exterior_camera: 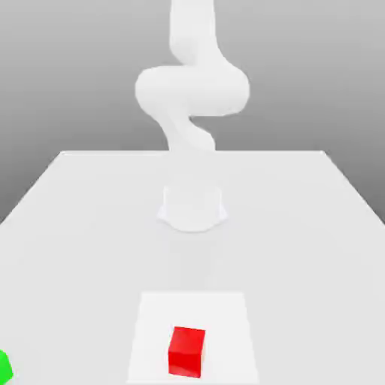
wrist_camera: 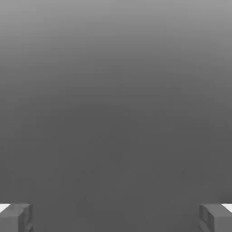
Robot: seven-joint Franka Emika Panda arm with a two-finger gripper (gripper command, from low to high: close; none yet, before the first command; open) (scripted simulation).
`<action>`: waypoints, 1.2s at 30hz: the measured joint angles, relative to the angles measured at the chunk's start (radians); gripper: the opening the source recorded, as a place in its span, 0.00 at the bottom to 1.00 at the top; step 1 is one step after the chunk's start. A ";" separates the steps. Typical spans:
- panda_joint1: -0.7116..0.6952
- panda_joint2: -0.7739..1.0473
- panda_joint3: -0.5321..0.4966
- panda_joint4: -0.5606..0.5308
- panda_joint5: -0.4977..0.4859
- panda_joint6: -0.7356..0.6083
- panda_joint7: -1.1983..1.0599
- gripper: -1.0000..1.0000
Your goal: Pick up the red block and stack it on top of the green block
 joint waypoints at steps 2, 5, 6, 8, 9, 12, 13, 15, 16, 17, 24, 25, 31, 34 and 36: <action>-0.008 0.077 0.006 -0.017 -0.003 0.031 0.013 0.50; -0.016 0.187 0.012 -0.042 -0.010 0.076 0.034 0.50; -0.018 0.224 0.014 -0.051 -0.012 0.091 0.040 0.50; -0.024 0.296 0.018 -0.067 -0.016 0.121 0.053 0.50; -0.027 0.333 0.020 -0.075 -0.017 0.136 0.060 0.50; -0.033 0.441 0.023 -0.100 -0.022 0.181 0.079 0.50; -0.034 0.478 0.023 -0.108 -0.024 0.195 0.085 0.50; -0.036 0.550 0.023 -0.125 -0.026 0.225 0.097 0.50; -0.037 0.586 0.023 -0.133 -0.026 0.240 0.102 0.50; -0.038 0.623 0.023 -0.141 -0.026 0.255 0.108 0.50; -0.041 0.876 0.023 -0.194 -0.012 0.364 0.132 0.50; -0.040 0.912 0.022 -0.193 -0.013 0.390 0.134 0.50; -0.034 1.056 0.014 -0.176 -0.020 0.507 0.141 0.00; -0.034 1.056 0.015 -0.176 -0.022 0.507 0.143 0.00; -0.034 1.064 0.014 -0.174 -0.022 0.514 0.143 0.00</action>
